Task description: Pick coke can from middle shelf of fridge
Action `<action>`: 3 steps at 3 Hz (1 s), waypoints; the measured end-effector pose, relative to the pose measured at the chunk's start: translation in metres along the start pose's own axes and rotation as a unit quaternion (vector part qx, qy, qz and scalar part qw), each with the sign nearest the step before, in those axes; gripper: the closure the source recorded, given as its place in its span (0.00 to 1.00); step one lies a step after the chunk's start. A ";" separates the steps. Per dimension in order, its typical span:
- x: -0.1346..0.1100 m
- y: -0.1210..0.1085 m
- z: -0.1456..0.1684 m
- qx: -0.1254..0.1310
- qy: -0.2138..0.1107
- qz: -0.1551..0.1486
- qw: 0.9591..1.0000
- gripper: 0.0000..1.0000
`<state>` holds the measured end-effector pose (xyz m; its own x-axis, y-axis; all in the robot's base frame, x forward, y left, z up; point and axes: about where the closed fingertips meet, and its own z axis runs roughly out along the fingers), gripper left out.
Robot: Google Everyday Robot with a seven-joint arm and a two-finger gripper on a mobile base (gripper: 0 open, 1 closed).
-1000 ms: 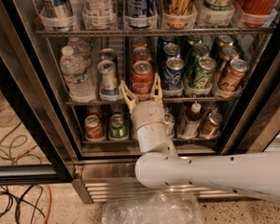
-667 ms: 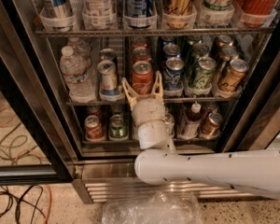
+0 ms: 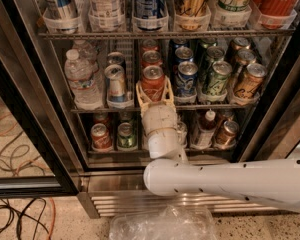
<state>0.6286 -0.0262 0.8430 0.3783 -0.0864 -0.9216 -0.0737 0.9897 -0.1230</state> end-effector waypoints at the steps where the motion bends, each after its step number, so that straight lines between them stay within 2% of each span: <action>1: 0.000 0.000 0.000 0.000 0.000 0.000 1.000 0.95; 2: 0.000 0.000 0.000 0.000 0.000 0.000 1.000 1.00; 3: -0.015 -0.004 0.010 0.011 -0.020 0.003 1.000 1.00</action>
Offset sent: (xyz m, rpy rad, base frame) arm -0.0006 0.0004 0.0010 -0.0009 -0.0032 -0.0014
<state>0.6325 -0.0278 0.8605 0.4143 -0.0758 -0.9070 -0.0568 0.9924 -0.1089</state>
